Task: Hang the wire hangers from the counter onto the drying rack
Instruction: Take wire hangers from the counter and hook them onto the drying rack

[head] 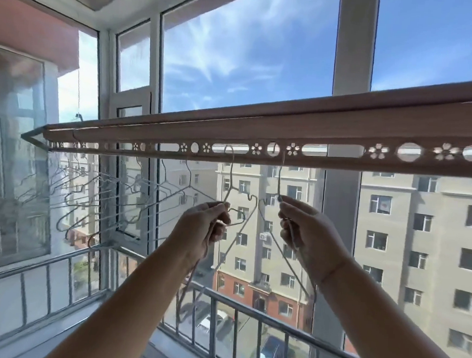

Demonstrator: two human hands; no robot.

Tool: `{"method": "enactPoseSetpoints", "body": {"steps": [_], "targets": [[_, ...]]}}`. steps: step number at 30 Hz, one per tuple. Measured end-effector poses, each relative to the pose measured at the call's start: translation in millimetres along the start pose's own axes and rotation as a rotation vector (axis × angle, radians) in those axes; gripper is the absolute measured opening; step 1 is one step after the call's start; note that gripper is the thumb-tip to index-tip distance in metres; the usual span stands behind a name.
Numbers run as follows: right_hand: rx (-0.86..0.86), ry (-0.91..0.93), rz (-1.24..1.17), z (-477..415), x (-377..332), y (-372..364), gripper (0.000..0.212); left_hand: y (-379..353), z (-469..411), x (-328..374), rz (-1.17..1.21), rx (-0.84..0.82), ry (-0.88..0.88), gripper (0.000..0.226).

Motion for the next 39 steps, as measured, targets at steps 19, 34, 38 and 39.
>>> {"method": "enactPoseSetpoints", "body": {"steps": [19, 34, 38, 39], "targets": [[0.204, 0.001, 0.173, 27, 23, 19, 0.017, 49, -31, -23, -0.867, -0.192, -0.205, 0.009], [0.134, -0.192, 0.174, 67, 1, 96, 0.026, -44, 10, -58, -1.307, -0.340, -0.722, 0.018], [0.103, -0.199, 0.048, 75, -2, 107, 0.023, -60, 13, -64, -1.275, -0.336, -0.787, 0.017], [0.096, -0.199, 0.024, 77, -3, 108, 0.024, -63, 14, -65, -1.245, -0.355, -0.777, 0.017]]}}
Point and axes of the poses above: each hand's wrist, its own z-axis away from the middle knuckle, its own y-axis out of the back of the hand, x = y × z, the point moved 4 cm from there along -z, towards the middle knuckle, and after that the axes turned 6 degrees about -x, right-handed, at the moved point
